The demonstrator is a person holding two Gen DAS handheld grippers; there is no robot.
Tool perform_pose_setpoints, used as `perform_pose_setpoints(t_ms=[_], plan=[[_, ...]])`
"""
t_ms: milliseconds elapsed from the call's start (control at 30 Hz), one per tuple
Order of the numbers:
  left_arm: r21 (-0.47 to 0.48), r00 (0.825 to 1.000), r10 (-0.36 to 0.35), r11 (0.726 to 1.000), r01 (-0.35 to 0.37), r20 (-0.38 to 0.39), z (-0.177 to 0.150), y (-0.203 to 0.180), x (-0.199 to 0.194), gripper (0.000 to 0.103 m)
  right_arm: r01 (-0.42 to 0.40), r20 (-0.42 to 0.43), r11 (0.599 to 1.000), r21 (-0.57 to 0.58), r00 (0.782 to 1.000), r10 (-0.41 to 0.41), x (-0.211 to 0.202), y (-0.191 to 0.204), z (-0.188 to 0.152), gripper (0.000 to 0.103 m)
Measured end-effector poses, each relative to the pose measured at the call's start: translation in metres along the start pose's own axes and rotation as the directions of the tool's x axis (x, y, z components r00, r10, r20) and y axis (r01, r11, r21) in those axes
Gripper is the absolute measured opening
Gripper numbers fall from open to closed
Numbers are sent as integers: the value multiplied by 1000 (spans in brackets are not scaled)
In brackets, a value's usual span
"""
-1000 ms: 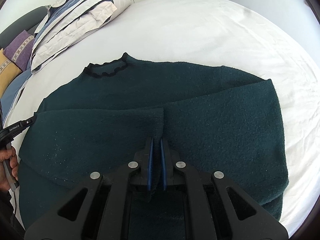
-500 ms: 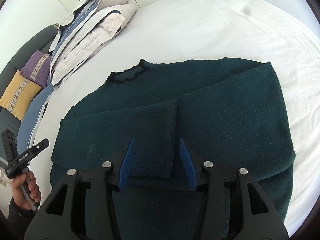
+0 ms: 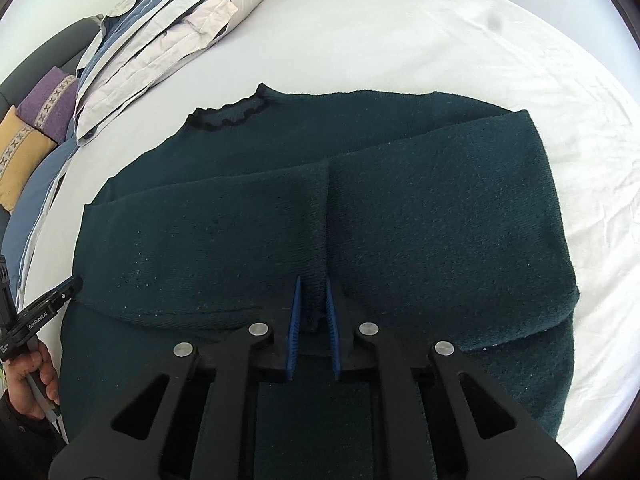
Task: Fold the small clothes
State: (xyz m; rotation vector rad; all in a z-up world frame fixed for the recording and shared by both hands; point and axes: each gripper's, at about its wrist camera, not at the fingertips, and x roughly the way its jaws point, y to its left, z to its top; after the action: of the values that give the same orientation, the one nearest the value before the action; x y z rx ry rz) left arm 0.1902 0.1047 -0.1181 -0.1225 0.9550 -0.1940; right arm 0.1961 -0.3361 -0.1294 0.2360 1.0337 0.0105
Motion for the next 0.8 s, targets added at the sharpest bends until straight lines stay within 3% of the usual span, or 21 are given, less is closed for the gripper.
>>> perform_pose_setpoints(t_ms=[233, 433, 500, 567, 600, 667, 733, 800], plan=[[2, 1000, 3, 1000, -3, 14, -5, -2, 0, 31, 34, 30, 999, -18, 999, -34, 6, -3, -1, 10], [13, 1000, 8, 1000, -8, 19, -4, -3, -1, 33, -39, 30, 999, 20, 999, 39, 3, -14, 0, 10], [12, 1000, 9, 1000, -9, 27, -4, -4, -13, 37, -50, 59, 997, 62, 997, 46, -15, -17, -3, 12], [-15, 999, 14, 1000, -14, 46, -8, -1, -28, 48, -65, 126, 996, 69, 990, 56, -42, -19, -11, 13], [-28, 999, -6, 1000, 7, 48, -12, 1, -37, 49, -77, 160, 995, 69, 985, 66, -56, -20, -16, 16], [-54, 997, -47, 997, 50, 61, -25, 4, -59, 59, -98, 214, 992, 74, 974, 80, -82, -23, -32, 40], [-84, 994, -84, 992, 90, 72, -41, 7, -81, 64, -120, 262, 988, 92, 961, 92, -107, -29, -53, 58], [-99, 987, -148, 983, 154, 64, -62, 9, -101, 68, -149, 282, 984, 93, 952, 117, -128, -33, -75, 62]])
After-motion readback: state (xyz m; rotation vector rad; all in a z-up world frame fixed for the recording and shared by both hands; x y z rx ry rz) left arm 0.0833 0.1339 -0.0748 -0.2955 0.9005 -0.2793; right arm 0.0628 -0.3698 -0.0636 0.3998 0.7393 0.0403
